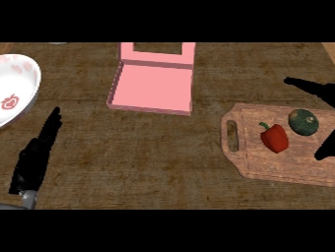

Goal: Pick the bell pepper from the cutting board and place it in the cardboard box

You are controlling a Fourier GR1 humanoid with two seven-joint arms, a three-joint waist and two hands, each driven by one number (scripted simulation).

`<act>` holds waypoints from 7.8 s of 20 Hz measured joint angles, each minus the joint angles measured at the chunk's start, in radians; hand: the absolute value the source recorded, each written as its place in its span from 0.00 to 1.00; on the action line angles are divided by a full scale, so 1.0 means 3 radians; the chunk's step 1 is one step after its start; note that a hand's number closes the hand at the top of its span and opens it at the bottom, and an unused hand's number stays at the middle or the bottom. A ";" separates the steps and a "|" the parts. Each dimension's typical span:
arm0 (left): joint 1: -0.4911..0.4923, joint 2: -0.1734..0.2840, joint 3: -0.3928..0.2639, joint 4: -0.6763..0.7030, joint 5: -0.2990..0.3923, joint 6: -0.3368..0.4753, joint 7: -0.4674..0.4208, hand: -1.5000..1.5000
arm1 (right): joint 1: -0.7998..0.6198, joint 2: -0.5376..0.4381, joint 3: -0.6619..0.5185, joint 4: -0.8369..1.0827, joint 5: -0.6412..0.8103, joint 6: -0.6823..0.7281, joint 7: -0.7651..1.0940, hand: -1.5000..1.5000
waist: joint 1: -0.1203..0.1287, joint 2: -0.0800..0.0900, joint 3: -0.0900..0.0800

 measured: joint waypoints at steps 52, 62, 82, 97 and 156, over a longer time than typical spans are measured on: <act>-0.0012 -0.0763 0.0833 -0.0011 -0.0835 -0.0763 0.0084 0.50 | 0.0588 0.1518 -0.0833 0.0182 0.2217 0.0366 0.0101 1.00 | -0.0001 0.0010 0.0007; 0.0026 -0.0792 0.0875 -0.0195 -0.0866 -0.0849 0.0225 0.50 | 0.0384 0.1546 -0.0871 0.0432 0.2601 -0.0237 -0.0252 1.00 | 0.0013 0.0006 -0.0002; -0.0245 -0.0922 0.0669 -0.0125 -0.0980 -0.0878 0.0209 0.50 | -0.1737 0.1305 -0.1091 0.2513 0.2658 -0.0933 -0.2256 1.00 | 0.0344 0.0136 0.0020; -0.0150 -0.0899 0.0751 -0.0132 -0.0975 -0.0867 0.0216 0.50 | -0.2714 0.1594 -0.1688 0.3164 0.1781 -0.0187 -0.2914 1.00 | 0.0215 0.0078 0.0011; -0.0219 -0.0978 0.0734 -0.0172 -0.1057 -0.0936 0.0137 0.50 | -0.3138 0.1787 -0.2991 0.3976 0.0454 -0.0265 -0.1447 0.00 | 0.0393 0.0227 0.0014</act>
